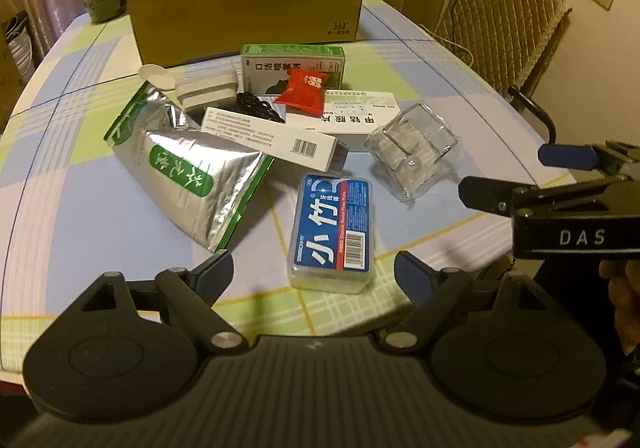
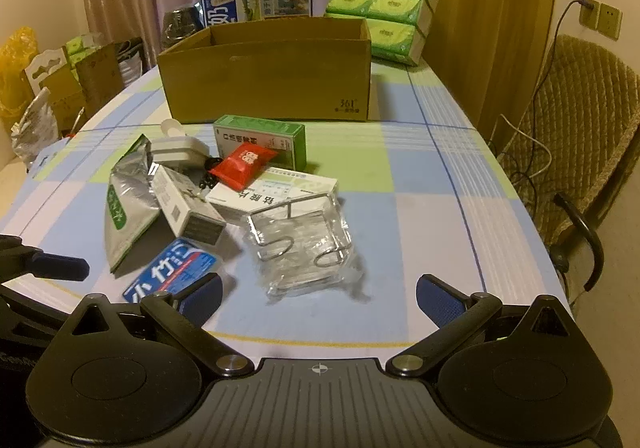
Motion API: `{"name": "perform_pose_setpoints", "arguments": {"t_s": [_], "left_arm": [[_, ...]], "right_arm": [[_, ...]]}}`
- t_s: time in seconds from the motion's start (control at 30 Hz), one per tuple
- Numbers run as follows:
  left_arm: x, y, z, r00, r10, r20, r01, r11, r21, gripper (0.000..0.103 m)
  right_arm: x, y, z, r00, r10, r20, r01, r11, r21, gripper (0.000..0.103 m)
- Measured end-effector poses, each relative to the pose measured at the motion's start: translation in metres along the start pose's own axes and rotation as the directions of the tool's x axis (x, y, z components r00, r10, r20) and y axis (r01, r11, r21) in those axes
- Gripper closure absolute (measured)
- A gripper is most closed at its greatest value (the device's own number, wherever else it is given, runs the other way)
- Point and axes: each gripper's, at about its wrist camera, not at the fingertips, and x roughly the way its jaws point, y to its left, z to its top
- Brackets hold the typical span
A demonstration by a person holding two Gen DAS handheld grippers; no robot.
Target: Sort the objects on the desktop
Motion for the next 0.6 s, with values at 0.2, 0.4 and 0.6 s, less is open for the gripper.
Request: {"name": "perform_pose_setpoints", "arguments": {"t_s": [0.2,0.4,0.6], "left_arm": [[0.018,-0.005,0.003,1.0,-0.014,-0.02,0.015,0.999,0.047,0.026],[0.036,-0.011,0.007,0.999,-0.035,-0.032,0.038,0.996,0.077,0.038],[0.052,-0.008,0.011,0.997,-0.043,-0.068,0.048,0.997,0.068,0.051]], "right_arm": [[0.014,-0.008,0.0,1.0,0.025,-0.016,-0.025,1.0,0.011,0.002],[0.029,-0.008,0.005,0.998,0.056,-0.023,-0.056,0.998,-0.001,0.002],[0.046,-0.008,0.015,0.997,0.069,-0.027,-0.07,0.997,-0.026,0.002]]}}
